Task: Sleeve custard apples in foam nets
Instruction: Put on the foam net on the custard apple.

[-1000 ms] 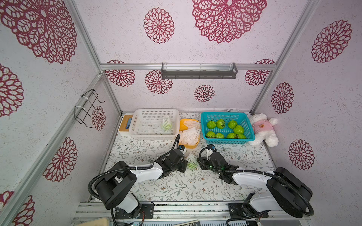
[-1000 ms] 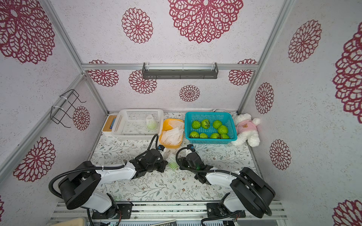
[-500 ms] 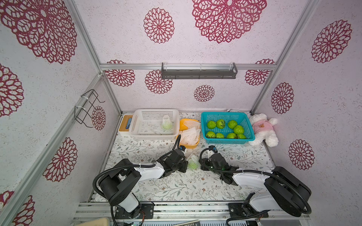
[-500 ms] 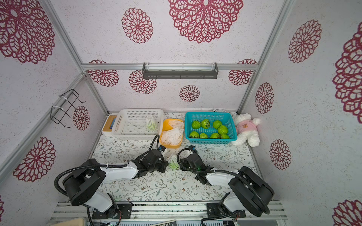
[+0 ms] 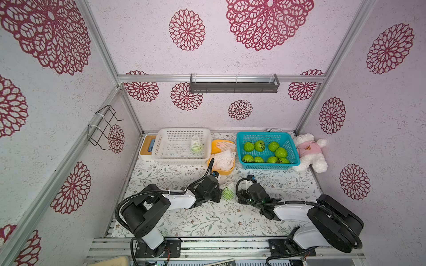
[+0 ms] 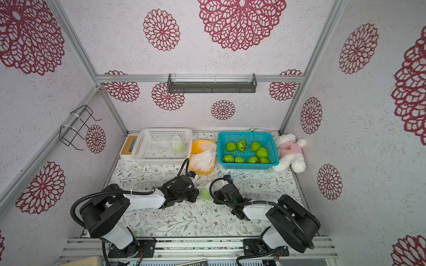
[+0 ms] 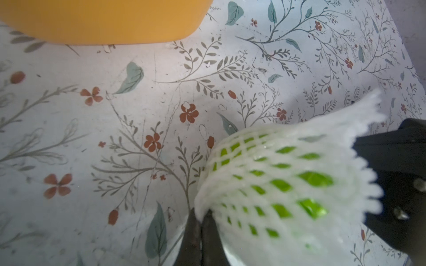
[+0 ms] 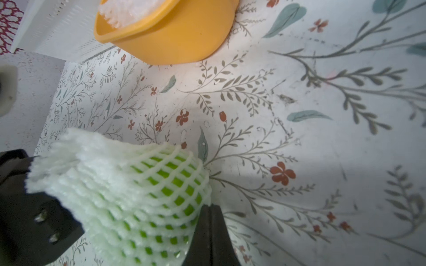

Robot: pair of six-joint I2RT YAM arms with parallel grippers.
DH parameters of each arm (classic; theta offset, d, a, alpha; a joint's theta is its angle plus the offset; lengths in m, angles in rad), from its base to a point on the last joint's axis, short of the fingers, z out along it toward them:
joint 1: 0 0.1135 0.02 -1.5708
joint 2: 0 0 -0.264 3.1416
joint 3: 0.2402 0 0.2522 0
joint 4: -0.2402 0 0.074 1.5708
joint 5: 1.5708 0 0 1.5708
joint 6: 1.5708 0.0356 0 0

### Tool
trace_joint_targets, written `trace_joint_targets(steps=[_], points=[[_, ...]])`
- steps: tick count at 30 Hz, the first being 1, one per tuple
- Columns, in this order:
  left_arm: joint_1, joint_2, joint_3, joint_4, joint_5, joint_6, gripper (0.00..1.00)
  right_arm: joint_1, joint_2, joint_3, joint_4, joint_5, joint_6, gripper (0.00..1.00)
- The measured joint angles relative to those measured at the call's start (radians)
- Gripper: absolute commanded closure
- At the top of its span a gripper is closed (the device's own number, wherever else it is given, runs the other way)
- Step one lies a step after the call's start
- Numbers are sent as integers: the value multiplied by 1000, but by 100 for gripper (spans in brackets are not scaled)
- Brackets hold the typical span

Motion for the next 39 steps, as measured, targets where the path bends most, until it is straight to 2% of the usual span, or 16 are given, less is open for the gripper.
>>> trace_joint_targets(steps=[7,10,15,19,24,28,30,32,35,39], points=[[0,11,0,-1,19,-17,86,0,42,-1,11,-10,11,97],[0,11,0,-7,19,-21,72,0,46,-8,17,-16,19,97],[0,-1,-8,-32,5,-29,65,0,11,-18,-19,4,29,88],[0,-29,-9,-58,-21,-27,62,0,-82,-14,-152,89,58,62],[2,-48,-9,-79,-50,-21,56,0,-171,0,-320,195,69,51],[5,-72,-10,-100,-76,-21,51,0,-278,0,-371,219,19,42],[9,-103,-14,-108,-93,-21,45,0,-362,0,-370,219,-29,36],[18,-145,-17,-121,-111,-19,33,0,-449,1,-349,211,-88,27],[40,-228,-21,-142,-136,-13,5,0,-533,21,-304,166,-190,12],[75,-370,-31,-180,-181,0,3,15,-483,132,-297,103,-320,4]])
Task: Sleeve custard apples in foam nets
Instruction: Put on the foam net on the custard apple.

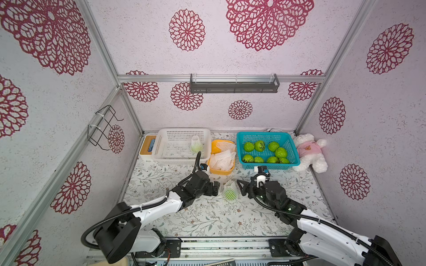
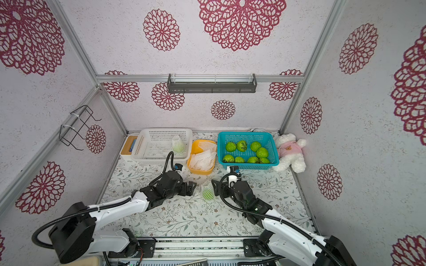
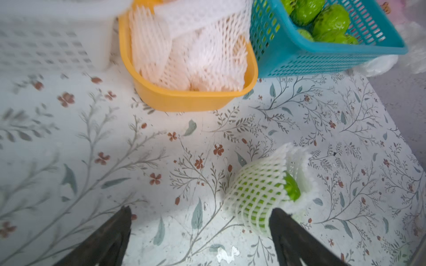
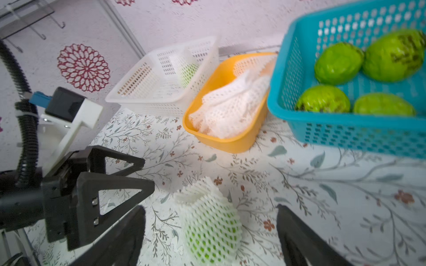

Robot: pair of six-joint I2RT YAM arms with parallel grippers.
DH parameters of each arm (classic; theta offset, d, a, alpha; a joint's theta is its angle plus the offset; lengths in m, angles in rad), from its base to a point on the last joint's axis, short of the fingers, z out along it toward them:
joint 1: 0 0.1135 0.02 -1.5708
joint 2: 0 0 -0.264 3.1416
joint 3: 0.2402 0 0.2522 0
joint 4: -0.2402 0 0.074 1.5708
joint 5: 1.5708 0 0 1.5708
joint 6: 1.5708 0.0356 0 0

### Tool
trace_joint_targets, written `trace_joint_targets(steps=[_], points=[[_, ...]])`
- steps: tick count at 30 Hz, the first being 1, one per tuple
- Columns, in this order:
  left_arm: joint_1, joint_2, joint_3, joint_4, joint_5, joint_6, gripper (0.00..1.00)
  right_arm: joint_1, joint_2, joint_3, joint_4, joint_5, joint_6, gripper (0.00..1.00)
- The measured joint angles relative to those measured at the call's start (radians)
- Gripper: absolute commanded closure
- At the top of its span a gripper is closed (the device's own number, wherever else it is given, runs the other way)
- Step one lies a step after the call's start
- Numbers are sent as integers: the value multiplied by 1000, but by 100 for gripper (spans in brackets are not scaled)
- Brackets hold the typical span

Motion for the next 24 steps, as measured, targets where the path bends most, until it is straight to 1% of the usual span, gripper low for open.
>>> trace_joint_targets(steps=[4,7,10,15,20,24], points=[[46,-151,-16,-46,-44,8,3,22,134,80,-2,-26,-75,2],[84,-262,-37,-86,-70,10,3,34,230,99,-10,-36,-101,6],[110,-332,-56,-116,-84,12,3,42,306,111,-24,-43,-114,9],[142,-360,-85,-148,-90,11,3,58,397,143,-28,-43,-120,10],[144,-355,-105,-153,-82,8,3,68,461,151,-13,-46,-119,13],[144,-350,-106,-152,-73,7,3,75,500,156,-8,-34,-115,17]])
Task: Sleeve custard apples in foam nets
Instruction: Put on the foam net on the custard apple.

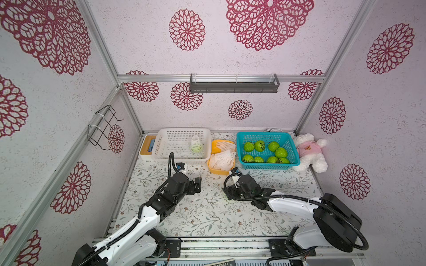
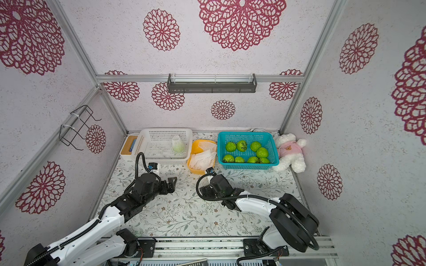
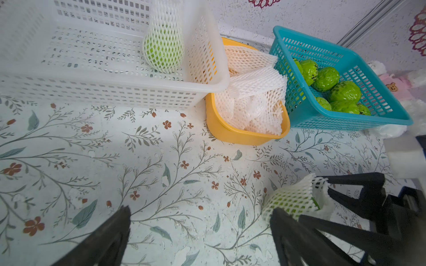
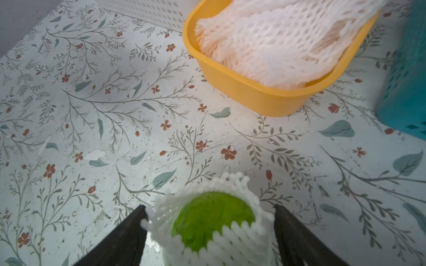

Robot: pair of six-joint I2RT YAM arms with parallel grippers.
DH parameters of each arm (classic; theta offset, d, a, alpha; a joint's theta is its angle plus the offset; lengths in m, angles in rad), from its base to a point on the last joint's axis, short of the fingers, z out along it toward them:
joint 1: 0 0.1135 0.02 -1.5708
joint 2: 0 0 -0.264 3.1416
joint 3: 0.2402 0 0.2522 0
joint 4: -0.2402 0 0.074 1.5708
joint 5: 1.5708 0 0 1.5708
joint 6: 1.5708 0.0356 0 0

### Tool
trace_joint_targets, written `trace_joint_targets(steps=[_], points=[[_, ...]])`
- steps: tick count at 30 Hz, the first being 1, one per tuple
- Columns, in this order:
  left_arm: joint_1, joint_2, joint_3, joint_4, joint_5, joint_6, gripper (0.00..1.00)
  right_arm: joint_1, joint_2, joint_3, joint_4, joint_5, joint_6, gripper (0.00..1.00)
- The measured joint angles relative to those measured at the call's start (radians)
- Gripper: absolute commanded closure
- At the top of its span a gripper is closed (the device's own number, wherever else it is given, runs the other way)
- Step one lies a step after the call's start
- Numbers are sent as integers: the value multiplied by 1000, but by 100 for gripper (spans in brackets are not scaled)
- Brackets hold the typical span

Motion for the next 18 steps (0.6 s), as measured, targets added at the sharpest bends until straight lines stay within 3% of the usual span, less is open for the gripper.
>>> trace_joint_targets(steps=[8,18], points=[[4,2,0,2,6,0,3,21,8,-6,5,46,15,35],[5,14,0,3,6,-1,3,54,23,-38,50,60,36,29]])
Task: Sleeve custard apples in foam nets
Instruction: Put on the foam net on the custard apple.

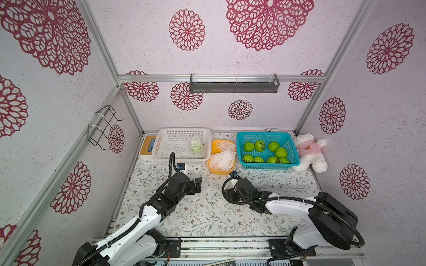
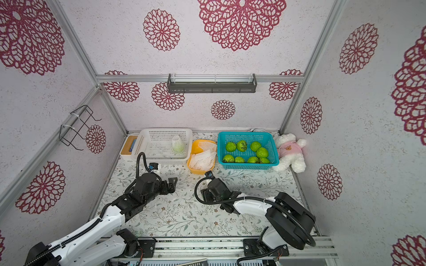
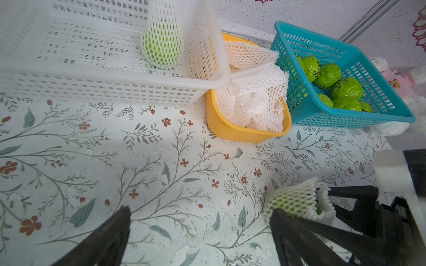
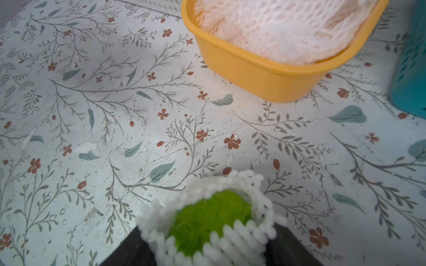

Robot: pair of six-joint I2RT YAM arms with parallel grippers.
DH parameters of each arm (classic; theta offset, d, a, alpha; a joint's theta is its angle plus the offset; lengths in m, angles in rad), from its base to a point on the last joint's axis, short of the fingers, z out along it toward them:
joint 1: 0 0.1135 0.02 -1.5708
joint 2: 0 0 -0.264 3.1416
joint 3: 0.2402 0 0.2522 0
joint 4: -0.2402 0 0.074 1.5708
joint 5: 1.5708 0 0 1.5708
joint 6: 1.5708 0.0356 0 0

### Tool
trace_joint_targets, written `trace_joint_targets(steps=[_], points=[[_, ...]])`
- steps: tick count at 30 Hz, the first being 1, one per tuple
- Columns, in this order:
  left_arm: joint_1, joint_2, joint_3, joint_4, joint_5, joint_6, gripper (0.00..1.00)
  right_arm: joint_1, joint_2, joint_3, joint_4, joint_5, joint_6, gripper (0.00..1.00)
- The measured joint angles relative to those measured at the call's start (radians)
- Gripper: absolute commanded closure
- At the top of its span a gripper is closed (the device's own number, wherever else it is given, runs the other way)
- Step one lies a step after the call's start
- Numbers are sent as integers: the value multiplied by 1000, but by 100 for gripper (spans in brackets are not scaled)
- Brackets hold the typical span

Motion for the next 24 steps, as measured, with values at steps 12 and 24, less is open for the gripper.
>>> trace_joint_targets(steps=[12,24], points=[[0,11,0,1,0,-4,3,11,14,-24,28,13,19,19],[0,16,0,5,2,-5,3,14,26,-33,50,15,30,15]])
